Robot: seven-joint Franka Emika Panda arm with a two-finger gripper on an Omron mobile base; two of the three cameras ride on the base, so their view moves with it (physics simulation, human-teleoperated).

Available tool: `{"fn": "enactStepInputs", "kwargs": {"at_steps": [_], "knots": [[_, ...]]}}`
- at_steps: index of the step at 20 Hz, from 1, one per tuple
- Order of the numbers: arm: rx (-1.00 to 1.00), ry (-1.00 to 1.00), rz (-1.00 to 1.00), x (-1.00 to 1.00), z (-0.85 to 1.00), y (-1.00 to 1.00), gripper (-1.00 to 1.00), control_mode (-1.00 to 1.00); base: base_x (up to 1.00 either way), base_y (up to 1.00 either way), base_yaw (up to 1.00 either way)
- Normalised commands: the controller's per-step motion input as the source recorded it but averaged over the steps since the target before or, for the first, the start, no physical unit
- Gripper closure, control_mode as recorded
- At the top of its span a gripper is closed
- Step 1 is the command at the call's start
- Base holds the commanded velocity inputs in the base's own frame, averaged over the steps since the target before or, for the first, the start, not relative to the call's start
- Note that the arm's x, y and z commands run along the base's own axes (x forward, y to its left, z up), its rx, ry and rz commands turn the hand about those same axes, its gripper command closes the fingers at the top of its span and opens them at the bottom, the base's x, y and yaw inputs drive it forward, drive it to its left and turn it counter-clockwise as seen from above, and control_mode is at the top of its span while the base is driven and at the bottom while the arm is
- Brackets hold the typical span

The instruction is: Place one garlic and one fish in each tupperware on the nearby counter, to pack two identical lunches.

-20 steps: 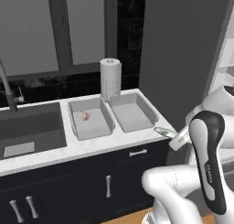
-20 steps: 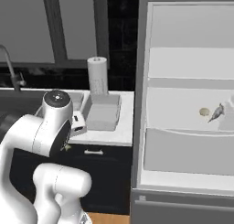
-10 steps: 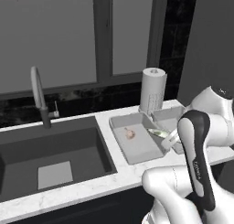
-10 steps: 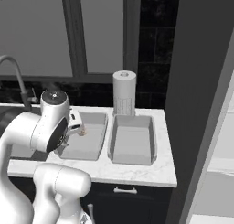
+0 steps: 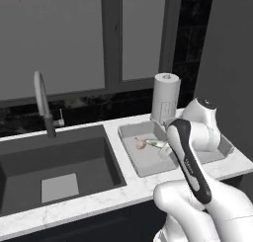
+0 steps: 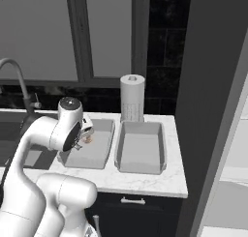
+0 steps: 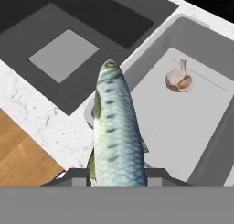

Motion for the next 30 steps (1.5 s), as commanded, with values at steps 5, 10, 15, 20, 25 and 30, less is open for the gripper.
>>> {"fn": "enactStepInputs", "kwargs": {"at_steps": [5, 10, 15, 20, 25, 30], "knots": [[-0.04, 0.13, 0.13, 0.61, -0.60, 0.00, 1.00, -1.00, 0.00, 0.00, 0.00], [-0.01, 0.14, 0.10, 0.59, -0.51, 0.00, 1.00, -1.00, 0.00, 0.00, 0.00], [0.00, 0.06, 0.10, 0.56, -0.40, -0.07, 1.00, -1.00, 0.00, 0.00, 0.00], [-0.01, 0.00, 0.09, 0.52, -0.41, -0.08, 1.00, -1.00, 0.00, 0.00, 0.00], [-0.04, 0.00, 0.09, 0.52, -0.52, 0.00, 1.00, -1.00, 0.00, 0.00, 0.00], [0.00, 0.00, 0.03, 0.33, -0.05, -0.06, -1.00, -1.00, 0.00, 0.00, 0.00]]}}
